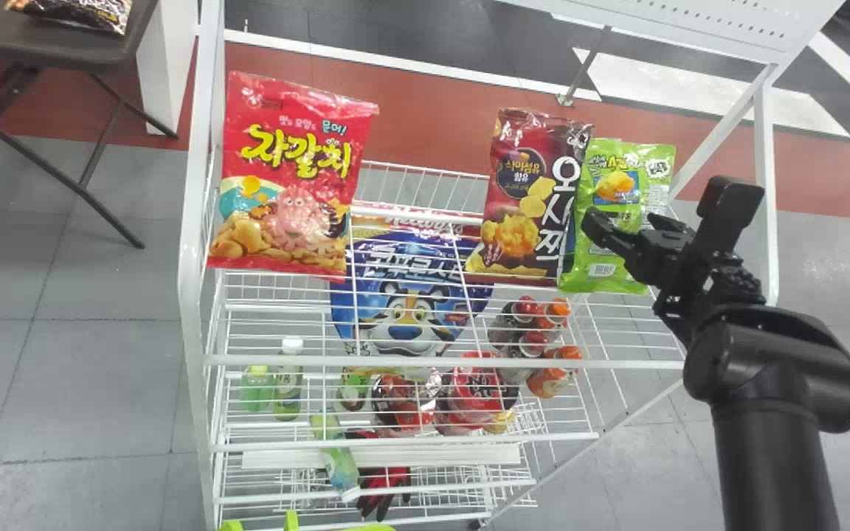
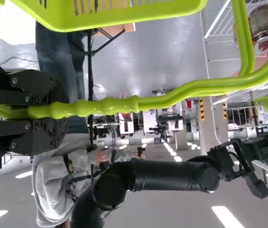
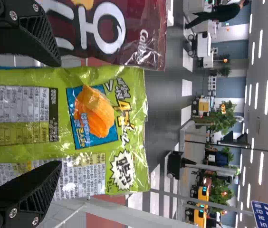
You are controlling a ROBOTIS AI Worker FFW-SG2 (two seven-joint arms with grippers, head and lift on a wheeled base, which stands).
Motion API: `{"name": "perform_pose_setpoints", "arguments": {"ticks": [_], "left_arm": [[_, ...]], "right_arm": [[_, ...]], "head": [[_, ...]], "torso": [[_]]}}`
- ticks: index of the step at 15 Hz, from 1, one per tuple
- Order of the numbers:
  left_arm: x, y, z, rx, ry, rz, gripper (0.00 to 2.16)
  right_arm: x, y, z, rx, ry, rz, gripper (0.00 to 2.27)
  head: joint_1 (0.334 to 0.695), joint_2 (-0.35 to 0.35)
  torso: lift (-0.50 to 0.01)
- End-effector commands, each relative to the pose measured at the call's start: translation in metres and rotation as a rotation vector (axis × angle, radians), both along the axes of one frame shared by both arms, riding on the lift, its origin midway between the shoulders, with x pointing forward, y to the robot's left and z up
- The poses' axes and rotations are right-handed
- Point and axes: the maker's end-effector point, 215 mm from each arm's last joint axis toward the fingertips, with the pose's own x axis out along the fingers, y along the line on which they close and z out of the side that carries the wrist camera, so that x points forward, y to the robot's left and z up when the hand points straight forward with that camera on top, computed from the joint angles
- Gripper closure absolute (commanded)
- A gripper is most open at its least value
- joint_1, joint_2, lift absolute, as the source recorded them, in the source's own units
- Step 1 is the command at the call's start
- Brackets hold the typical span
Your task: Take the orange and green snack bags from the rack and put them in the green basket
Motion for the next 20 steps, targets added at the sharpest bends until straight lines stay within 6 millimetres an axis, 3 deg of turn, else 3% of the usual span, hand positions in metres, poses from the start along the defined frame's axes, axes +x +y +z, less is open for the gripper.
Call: {"name": "perform_pose_setpoints", "arguments": {"ticks": [1, 3, 4, 6, 8, 10, 13, 16, 20], "left_arm": [[0.006, 0.001, -0.002, 0.0, -0.003, 0.007, 2.15], [0.008, -0.001, -0.003, -0.003, -0.001, 0.001, 2.15], [0.01, -0.002, -0.004, -0.004, -0.001, 0.0, 2.15], [0.011, -0.003, -0.005, -0.006, 0.002, 0.001, 2.15], [0.011, -0.003, -0.005, -0.004, 0.002, 0.002, 2.15], [0.012, -0.002, -0.005, -0.003, 0.0, 0.003, 2.15], [0.011, 0.001, -0.003, -0.004, 0.0, 0.007, 2.15], [0.009, 0.0, -0.002, -0.008, 0.001, 0.005, 2.15], [0.008, -0.003, 0.0, -0.013, -0.005, -0.001, 2.15]], "right_arm": [[0.005, -0.017, -0.007, -0.02, 0.023, -0.017, 0.07], [0.005, -0.023, -0.019, -0.034, 0.056, -0.016, 0.07], [0.005, -0.017, -0.027, -0.028, 0.073, 0.008, 0.15], [0.006, -0.007, -0.032, -0.021, 0.082, 0.031, 0.81], [0.01, 0.009, -0.04, -0.024, 0.097, 0.062, 1.82], [0.014, 0.018, -0.035, -0.028, 0.07, 0.078, 2.25], [0.009, 0.009, -0.027, -0.043, 0.005, 0.032, 2.25], [-0.014, -0.015, -0.024, -0.048, -0.024, -0.055, 2.25], [-0.044, -0.031, 0.003, -0.073, -0.082, -0.112, 2.25]], "head": [[0.695, -0.35], [0.695, -0.35], [0.695, -0.35], [0.695, -0.35], [0.695, -0.35], [0.695, -0.35], [0.695, -0.35], [0.695, -0.35], [0.695, -0.35]], "torso": [[0.0], [0.0], [0.0], [0.0], [0.0], [0.0], [0.0], [0.0], [0.0]]}}
